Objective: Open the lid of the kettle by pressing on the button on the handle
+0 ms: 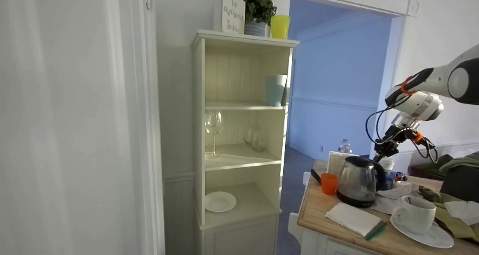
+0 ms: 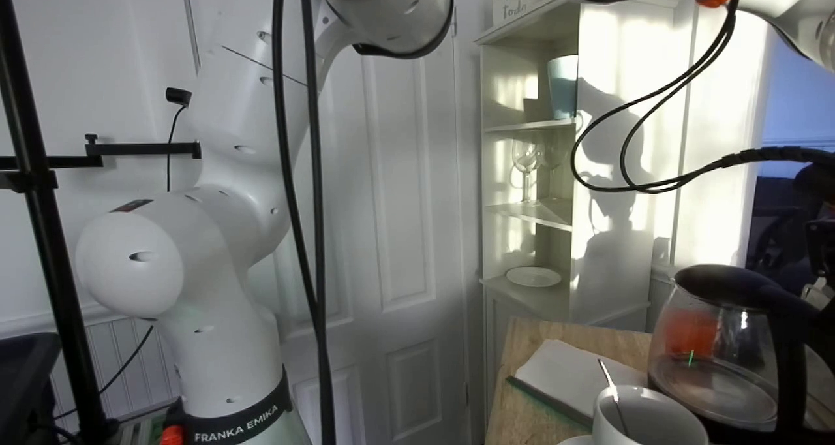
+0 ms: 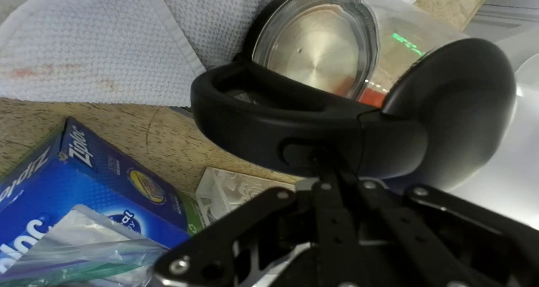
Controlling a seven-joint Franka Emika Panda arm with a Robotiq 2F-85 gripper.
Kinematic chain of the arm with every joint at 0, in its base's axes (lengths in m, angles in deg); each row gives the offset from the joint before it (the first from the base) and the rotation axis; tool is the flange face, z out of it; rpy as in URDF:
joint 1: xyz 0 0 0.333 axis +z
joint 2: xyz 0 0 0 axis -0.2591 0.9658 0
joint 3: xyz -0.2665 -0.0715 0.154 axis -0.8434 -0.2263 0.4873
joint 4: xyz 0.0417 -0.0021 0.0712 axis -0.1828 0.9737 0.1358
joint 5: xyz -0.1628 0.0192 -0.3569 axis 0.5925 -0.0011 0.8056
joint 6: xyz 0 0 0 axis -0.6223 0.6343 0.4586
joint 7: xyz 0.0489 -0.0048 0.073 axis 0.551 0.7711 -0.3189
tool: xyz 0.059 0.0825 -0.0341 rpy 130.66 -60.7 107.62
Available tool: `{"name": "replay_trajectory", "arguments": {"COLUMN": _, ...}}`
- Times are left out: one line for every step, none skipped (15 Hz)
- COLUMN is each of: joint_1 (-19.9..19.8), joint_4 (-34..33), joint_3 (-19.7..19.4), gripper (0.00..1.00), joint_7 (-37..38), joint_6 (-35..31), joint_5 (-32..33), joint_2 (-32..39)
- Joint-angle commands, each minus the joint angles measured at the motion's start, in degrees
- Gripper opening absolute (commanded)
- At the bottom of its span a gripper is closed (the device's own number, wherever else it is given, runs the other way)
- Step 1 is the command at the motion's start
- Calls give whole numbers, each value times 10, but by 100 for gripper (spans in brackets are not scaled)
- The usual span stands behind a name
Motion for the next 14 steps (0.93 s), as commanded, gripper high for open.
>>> {"name": "replay_trajectory", "arguments": {"joint_1": 3, "joint_4": -5, "joint_3": 15, "gripper": 5, "joint_7": 10, "joint_6": 4, "joint_5": 16, "joint_2": 45}}
{"name": "replay_trajectory", "arguments": {"joint_1": 5, "joint_4": -3, "joint_3": 15, "gripper": 5, "joint_7": 10, "joint_6": 3, "joint_5": 19, "joint_2": 45}}
{"name": "replay_trajectory", "arguments": {"joint_1": 5, "joint_4": -2, "joint_3": 15, "gripper": 5, "joint_7": 11, "joint_6": 5, "joint_5": 22, "joint_2": 46}}
{"name": "replay_trajectory", "arguments": {"joint_1": 6, "joint_4": -2, "joint_3": 16, "gripper": 5, "joint_7": 11, "joint_6": 7, "joint_5": 25, "joint_2": 48}}
{"name": "replay_trajectory", "arguments": {"joint_1": 7, "joint_4": -1, "joint_3": 16, "gripper": 5, "joint_7": 12, "joint_6": 6, "joint_5": 28, "joint_2": 49}}
{"name": "replay_trajectory", "arguments": {"joint_1": 6, "joint_4": -3, "joint_3": 17, "gripper": 5, "joint_7": 12, "joint_6": 9, "joint_5": 28, "joint_2": 51}}
{"name": "replay_trajectory", "arguments": {"joint_1": 7, "joint_4": -4, "joint_3": 18, "gripper": 5, "joint_7": 13, "joint_6": 10, "joint_5": 31, "joint_2": 54}}
{"name": "replay_trajectory", "arguments": {"joint_1": 6, "joint_4": -7, "joint_3": 18, "gripper": 5, "joint_7": 14, "joint_6": 12, "joint_5": 33, "joint_2": 57}}
{"name": "replay_trajectory", "arguments": {"joint_1": 6, "joint_4": -9, "joint_3": 18, "gripper": 5, "joint_7": 15, "joint_6": 12, "joint_5": 33, "joint_2": 60}}
{"name": "replay_trajectory", "arguments": {"joint_1": 7, "joint_4": -12, "joint_3": 19, "gripper": 5, "joint_7": 17, "joint_6": 11, "joint_5": 34, "joint_2": 64}}
{"name": "replay_trajectory", "arguments": {"joint_1": 6, "joint_4": -16, "joint_3": 20, "gripper": 5, "joint_7": 19, "joint_6": 16, "joint_5": 36, "joint_2": 66}}
{"name": "replay_trajectory", "arguments": {"joint_1": 6, "joint_4": -21, "joint_3": 21, "gripper": 5, "joint_7": 20, "joint_6": 23, "joint_5": 36, "joint_2": 69}}
{"name": "replay_trajectory", "arguments": {"joint_1": 6, "joint_4": -25, "joint_3": 22, "gripper": 5, "joint_7": 22, "joint_6": 26, "joint_5": 36, "joint_2": 70}}
{"name": "replay_trajectory", "arguments": {"joint_1": 6, "joint_4": -28, "joint_3": 23, "gripper": 5, "joint_7": 23, "joint_6": 32, "joint_5": 36, "joint_2": 72}}
